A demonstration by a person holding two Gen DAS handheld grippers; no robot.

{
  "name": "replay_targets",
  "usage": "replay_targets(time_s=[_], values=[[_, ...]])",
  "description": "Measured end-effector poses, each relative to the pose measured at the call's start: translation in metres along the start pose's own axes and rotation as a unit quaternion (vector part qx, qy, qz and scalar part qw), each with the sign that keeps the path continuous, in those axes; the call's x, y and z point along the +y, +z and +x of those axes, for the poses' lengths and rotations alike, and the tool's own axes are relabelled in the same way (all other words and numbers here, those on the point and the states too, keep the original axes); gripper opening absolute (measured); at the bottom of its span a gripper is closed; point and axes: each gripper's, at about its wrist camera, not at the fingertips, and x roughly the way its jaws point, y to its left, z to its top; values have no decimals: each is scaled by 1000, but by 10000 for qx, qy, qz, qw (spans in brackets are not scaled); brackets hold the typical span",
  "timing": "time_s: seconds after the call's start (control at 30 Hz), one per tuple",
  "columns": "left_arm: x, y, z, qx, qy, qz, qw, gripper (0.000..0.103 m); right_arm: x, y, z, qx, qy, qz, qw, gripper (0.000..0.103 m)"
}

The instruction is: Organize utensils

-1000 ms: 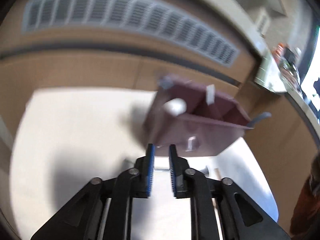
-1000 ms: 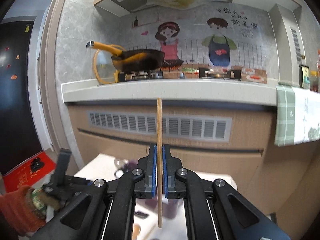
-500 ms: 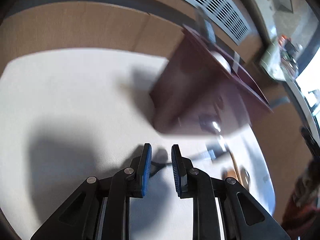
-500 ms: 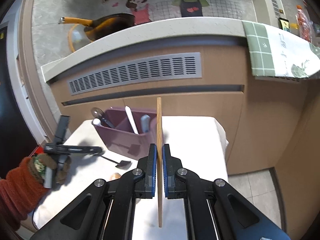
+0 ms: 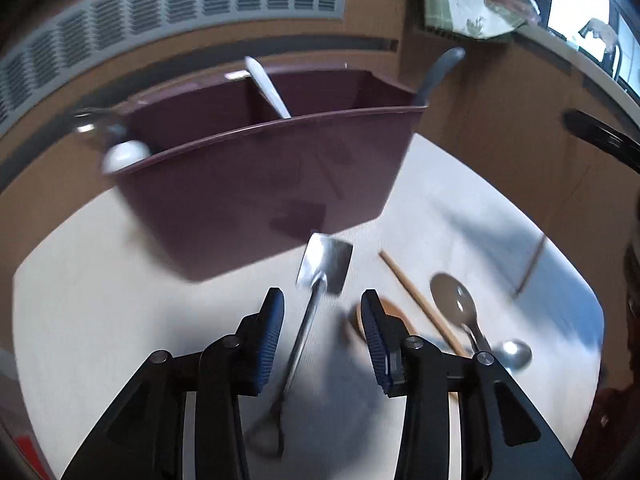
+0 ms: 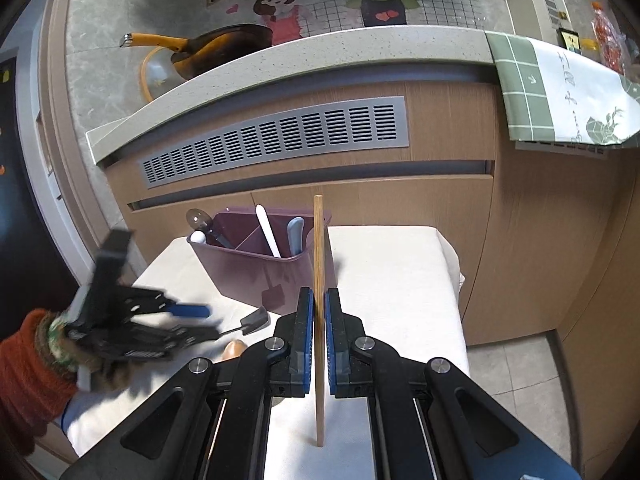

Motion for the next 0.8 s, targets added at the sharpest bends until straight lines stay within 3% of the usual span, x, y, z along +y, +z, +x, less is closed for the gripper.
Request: replay_targets(time_s=[0.23, 0.33, 0.47, 0.7, 0.8], values=[[6, 15, 40, 525, 35, -5, 9986, 42, -11, -4, -3, -10, 13, 140, 9999, 5], [-6, 21, 47, 550, 207, 223, 9980, 50, -11, -4, -1, -19, 64, 176, 9998, 5], [-10, 31, 56, 592, 306, 280, 9974, 53, -7, -4, 0, -28, 115, 150, 9998, 6], [3, 40, 62, 655, 87, 157, 9977, 53, -5, -4, -1, -29, 122, 156, 9998, 6], [5, 40, 61, 577, 256, 32, 9980, 46, -5, -4, -1, -34, 130, 154, 9998, 6]])
